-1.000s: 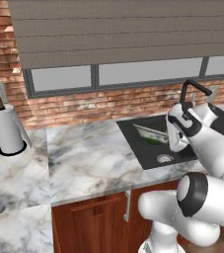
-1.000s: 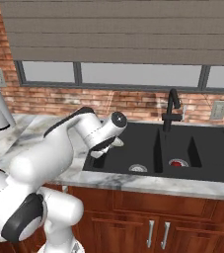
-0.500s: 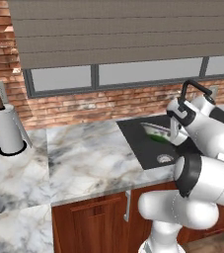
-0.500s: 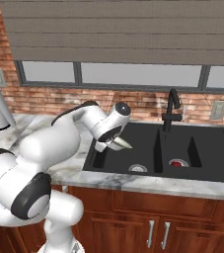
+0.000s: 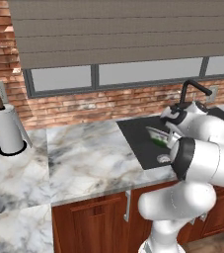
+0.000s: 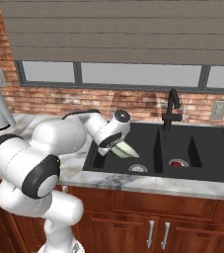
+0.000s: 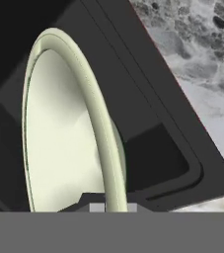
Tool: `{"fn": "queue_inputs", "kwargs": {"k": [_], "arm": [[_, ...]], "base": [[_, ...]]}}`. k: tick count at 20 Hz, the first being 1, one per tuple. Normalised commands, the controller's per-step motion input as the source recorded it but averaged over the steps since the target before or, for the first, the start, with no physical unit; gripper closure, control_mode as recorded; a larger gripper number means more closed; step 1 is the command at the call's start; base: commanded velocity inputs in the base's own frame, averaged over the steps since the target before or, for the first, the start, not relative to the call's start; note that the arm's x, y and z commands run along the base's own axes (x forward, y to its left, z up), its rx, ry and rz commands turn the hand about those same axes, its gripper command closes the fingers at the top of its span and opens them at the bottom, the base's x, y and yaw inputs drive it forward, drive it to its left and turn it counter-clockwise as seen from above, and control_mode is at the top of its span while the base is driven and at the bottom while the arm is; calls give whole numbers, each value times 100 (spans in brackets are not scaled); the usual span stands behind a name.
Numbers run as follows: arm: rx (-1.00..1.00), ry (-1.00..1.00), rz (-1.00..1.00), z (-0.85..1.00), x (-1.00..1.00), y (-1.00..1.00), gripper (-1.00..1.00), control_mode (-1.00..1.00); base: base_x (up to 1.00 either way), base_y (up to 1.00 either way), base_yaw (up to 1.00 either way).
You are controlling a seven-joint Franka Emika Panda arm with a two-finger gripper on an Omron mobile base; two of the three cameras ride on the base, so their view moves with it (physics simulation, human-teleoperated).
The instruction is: Dump the tomato and garlic from the bowl so the bowl can be washed. Place the bowl in the sink after clearing the leftovers.
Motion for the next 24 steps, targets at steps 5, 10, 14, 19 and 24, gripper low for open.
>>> {"fn": "queue_inputs", "kwargs": {"k": [5,10,14,19,24], "arm": [[-2,2,-28,-21,27,-30,100,-100],[-5,7,-31,-28,46,-24,100,-100],[-1,7,-21,-8,44,-1,100,-100],[0,11,-6,-2,18,0,100,-100],[0,13,-5,-16,39,0,100,-100]], "base": [[0,0,0],[0,0,0],[0,0,0],[0,0,0],[0,0,0]]}}
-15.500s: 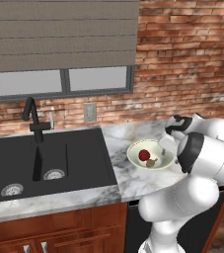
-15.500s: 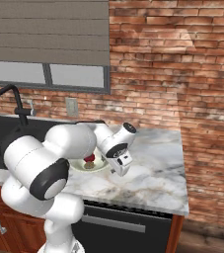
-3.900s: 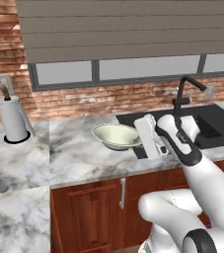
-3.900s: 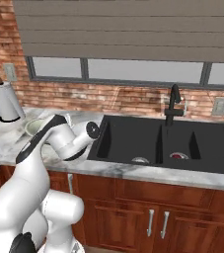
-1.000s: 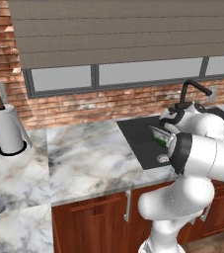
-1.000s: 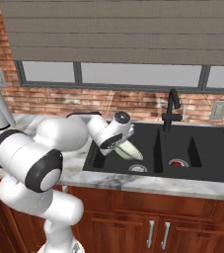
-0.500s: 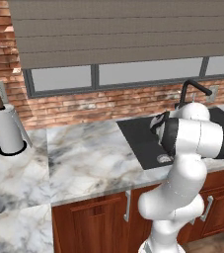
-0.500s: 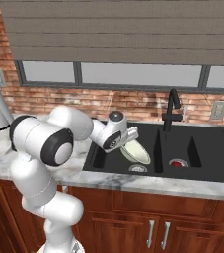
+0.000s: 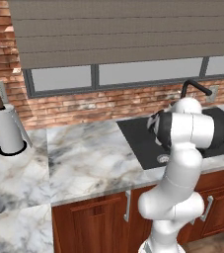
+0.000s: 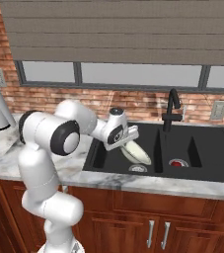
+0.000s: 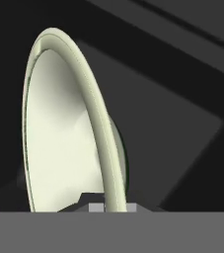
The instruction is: Dump the tomato and garlic from the bowl so the bowl can be washed. Place the bowl in the sink after clearing the leftovers.
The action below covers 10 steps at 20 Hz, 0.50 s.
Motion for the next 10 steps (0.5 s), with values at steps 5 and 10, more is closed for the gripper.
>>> {"fn": "queue_inputs", "kwargs": {"k": [5,10], "arm": [[0,11,-3,-23,39,0,100,-100],[-1,8,-3,-49,27,0,100,-100]], "base": [[0,0,0],[0,0,0]]}}
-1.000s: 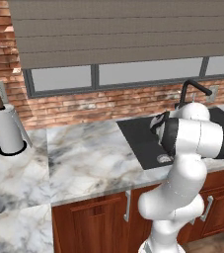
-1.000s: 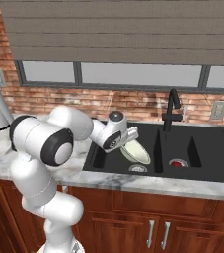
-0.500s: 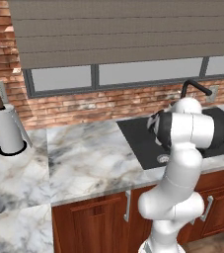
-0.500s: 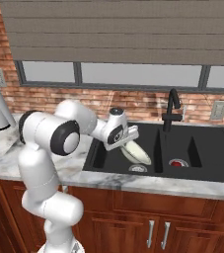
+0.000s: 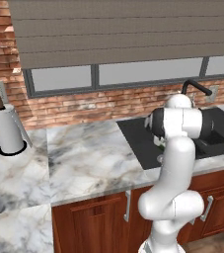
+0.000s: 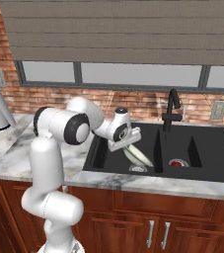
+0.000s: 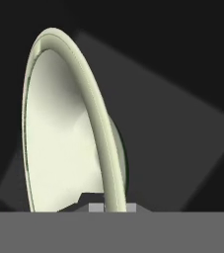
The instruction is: Dump the tomato and garlic from the bowl so the bowl can be washed. Place the bowl in the sink after clearing the leftovers.
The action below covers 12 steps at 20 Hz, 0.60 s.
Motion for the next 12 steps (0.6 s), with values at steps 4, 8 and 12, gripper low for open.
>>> {"fn": "queue_inputs", "kwargs": {"k": [4,8,12], "arm": [[0,9,-3,-59,29,0,100,-100],[0,5,-4,-50,36,0,100,-100],[0,0,-5,-39,43,0,100,-100]], "base": [[0,0,0],[0,0,0],[0,0,0]]}}
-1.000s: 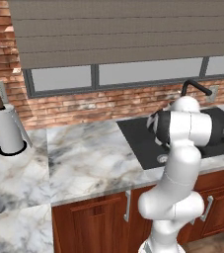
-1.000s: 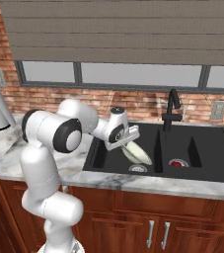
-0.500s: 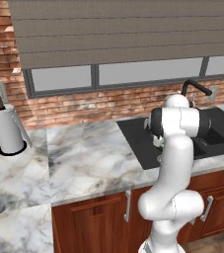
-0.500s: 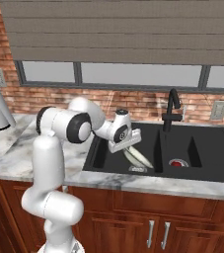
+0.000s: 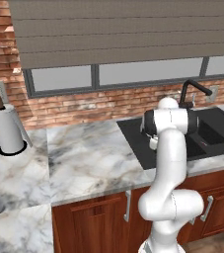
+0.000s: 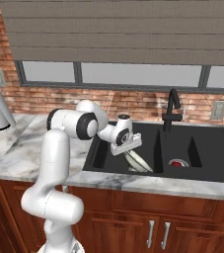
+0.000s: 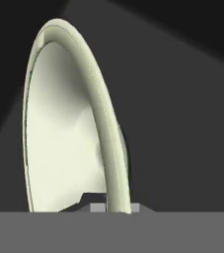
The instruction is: Dump the tomato and garlic from the bowl so the bowl can be washed. Place the bowl in the sink after clearing the leftovers.
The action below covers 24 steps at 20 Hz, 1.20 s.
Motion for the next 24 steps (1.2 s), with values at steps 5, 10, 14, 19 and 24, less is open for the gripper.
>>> {"fn": "queue_inputs", "kwargs": {"k": [5,10,14,19,24], "arm": [[-1,-1,-4,-51,37,0,100,-100],[-1,-8,-3,-58,30,0,100,-100],[0,1,0,-18,3,0,-100,-100],[0,-3,-3,44,-20,4,-100,-100],[0,-13,-13,100,-52,24,-100,-100]], "base": [[0,0,0],[0,0,0],[0,0,0],[0,0,0],[0,0,0]]}}
